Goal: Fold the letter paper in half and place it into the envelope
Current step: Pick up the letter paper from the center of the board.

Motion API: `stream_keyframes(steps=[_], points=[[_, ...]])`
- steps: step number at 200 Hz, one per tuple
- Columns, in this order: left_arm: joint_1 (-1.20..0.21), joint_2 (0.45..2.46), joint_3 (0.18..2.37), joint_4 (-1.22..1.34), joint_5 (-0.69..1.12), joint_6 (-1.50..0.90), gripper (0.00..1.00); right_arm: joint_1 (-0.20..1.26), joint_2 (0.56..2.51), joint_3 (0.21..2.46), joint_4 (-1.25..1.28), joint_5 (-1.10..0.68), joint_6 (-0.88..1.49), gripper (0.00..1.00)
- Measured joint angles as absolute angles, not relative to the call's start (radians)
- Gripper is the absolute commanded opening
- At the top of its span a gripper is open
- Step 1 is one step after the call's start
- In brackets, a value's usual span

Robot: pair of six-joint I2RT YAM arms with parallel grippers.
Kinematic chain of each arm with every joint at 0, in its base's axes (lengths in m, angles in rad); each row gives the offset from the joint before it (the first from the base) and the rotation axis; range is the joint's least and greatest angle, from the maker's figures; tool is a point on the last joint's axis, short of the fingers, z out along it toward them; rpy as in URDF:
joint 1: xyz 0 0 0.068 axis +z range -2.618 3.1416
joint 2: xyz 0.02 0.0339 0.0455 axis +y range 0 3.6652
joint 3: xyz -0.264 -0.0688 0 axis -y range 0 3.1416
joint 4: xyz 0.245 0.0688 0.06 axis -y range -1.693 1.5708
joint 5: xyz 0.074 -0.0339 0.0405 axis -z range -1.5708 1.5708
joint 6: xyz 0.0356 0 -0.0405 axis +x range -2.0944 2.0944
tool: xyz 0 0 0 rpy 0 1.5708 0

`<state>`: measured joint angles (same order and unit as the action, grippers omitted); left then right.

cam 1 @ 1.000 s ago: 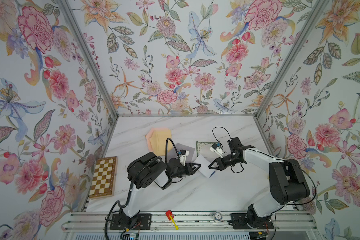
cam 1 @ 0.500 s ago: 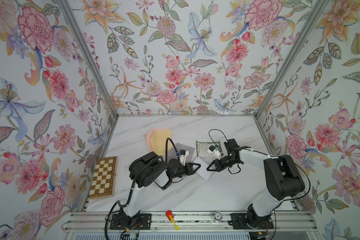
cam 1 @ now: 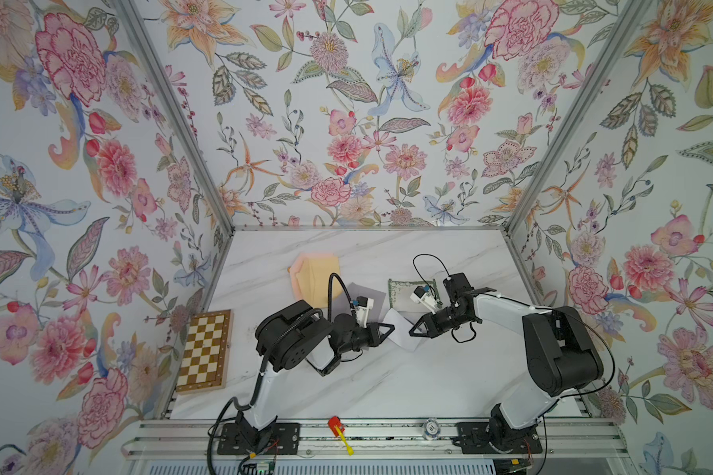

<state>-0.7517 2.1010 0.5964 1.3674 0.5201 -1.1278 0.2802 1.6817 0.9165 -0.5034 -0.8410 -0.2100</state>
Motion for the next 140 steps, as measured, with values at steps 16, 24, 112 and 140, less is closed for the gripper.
stream_keyframes(steps=[16,24,112,140], points=[[-0.751,2.097,0.598,1.367,0.523,-1.126,0.0,0.279,1.68,0.92,-0.505,-0.833,-0.202,0.35],[-0.751,2.09,0.598,1.365,0.53,-1.125,0.0,0.276,1.676,0.921,-0.505,-0.83,-0.208,0.38],[-0.71,1.656,0.81,0.726,0.653,-0.714,0.02,0.185,1.454,1.203,-0.653,-0.915,-0.452,0.64],[-0.702,1.636,0.881,0.543,0.693,-0.58,0.02,0.188,1.478,1.283,-0.744,-0.904,-0.541,0.65]])
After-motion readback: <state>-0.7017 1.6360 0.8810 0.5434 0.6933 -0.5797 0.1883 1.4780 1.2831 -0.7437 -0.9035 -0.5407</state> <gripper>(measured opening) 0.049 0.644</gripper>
